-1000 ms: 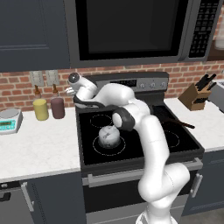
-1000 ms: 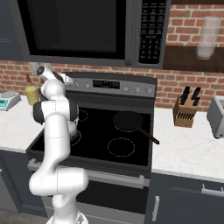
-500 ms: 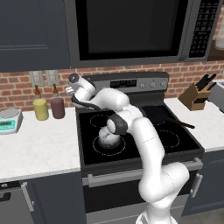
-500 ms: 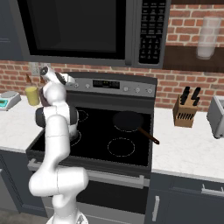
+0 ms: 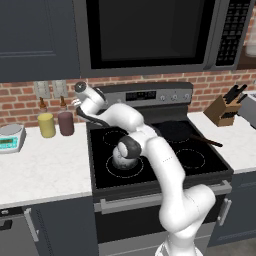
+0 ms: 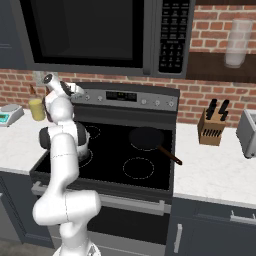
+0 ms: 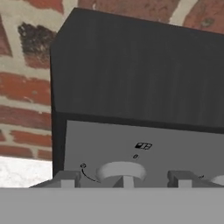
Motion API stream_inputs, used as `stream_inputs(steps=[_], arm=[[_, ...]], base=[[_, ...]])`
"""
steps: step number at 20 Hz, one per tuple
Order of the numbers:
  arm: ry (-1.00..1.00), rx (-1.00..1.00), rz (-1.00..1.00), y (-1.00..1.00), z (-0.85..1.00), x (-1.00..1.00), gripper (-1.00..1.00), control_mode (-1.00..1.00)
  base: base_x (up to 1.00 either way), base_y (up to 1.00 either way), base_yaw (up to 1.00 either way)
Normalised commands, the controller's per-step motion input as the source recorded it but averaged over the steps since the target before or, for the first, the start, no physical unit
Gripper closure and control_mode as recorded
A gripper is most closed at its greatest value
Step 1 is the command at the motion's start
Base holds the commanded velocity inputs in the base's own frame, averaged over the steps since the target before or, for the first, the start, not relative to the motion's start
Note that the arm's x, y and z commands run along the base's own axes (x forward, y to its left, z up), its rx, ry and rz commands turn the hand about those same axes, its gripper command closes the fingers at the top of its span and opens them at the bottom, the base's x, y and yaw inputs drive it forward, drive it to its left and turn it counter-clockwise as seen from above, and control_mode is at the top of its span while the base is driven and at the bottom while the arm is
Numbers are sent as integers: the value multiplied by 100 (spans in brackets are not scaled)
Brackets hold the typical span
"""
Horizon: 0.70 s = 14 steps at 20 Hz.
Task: Pick the kettle from the counter and place it on a stove burner. Then turn the burner on.
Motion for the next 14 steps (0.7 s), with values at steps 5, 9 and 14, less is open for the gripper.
stream_inputs(steps=[5, 9, 14], arm=[[-6, 0, 0, 0, -7, 3, 100, -100], [-8, 0, 0, 0, -5, 0, 100, -100], [-14, 0, 1, 0, 0, 0, 100, -100]], base=[[0, 0, 0], [0, 0, 0], [0, 0, 0]])
